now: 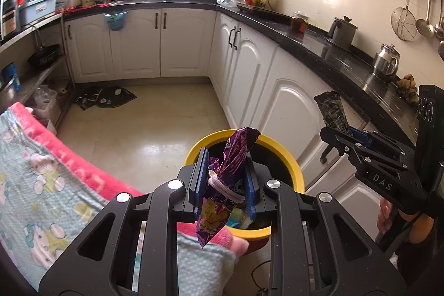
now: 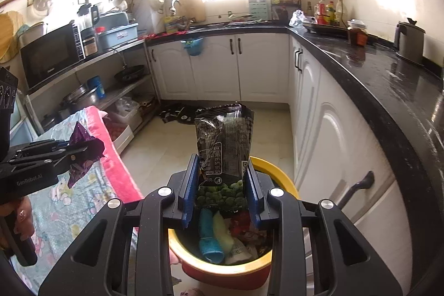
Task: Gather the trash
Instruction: 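Carry the purple wrapper and green-pea snack bag over the yellow bin with both tools, then lower both tools into the yellow bin and open them to drop the items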
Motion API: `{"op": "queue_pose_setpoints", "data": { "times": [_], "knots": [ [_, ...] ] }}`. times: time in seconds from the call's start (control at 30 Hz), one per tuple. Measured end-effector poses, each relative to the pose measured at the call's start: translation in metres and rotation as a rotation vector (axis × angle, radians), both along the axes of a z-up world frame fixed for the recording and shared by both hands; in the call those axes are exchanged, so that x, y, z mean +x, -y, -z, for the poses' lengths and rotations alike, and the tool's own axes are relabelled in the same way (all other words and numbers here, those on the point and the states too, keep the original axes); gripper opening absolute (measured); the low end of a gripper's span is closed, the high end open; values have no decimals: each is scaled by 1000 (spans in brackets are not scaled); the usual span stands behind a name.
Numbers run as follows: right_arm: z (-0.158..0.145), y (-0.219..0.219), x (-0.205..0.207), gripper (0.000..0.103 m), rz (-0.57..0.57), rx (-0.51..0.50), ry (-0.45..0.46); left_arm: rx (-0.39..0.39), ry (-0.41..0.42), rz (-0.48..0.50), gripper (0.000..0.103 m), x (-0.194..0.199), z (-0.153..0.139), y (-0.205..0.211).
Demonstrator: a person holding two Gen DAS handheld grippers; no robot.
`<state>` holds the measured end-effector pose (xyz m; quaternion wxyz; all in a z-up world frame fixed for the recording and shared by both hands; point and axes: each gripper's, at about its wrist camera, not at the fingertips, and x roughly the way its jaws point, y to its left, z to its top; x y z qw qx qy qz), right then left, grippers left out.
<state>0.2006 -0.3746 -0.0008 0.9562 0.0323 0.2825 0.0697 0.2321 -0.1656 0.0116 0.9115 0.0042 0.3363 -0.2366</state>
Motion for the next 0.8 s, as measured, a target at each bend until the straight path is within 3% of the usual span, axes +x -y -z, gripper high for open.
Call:
{"op": "queue_pose_setpoints", "data": {
  "times": [0.33, 0.8],
  "knots": [
    [12, 16, 4, 30, 38, -5, -23, -19, -34, 45, 17, 16, 18, 27],
    [65, 15, 24, 31, 43, -16, -161, 0, -123, 76, 17, 41, 64, 48]
  ]
}}
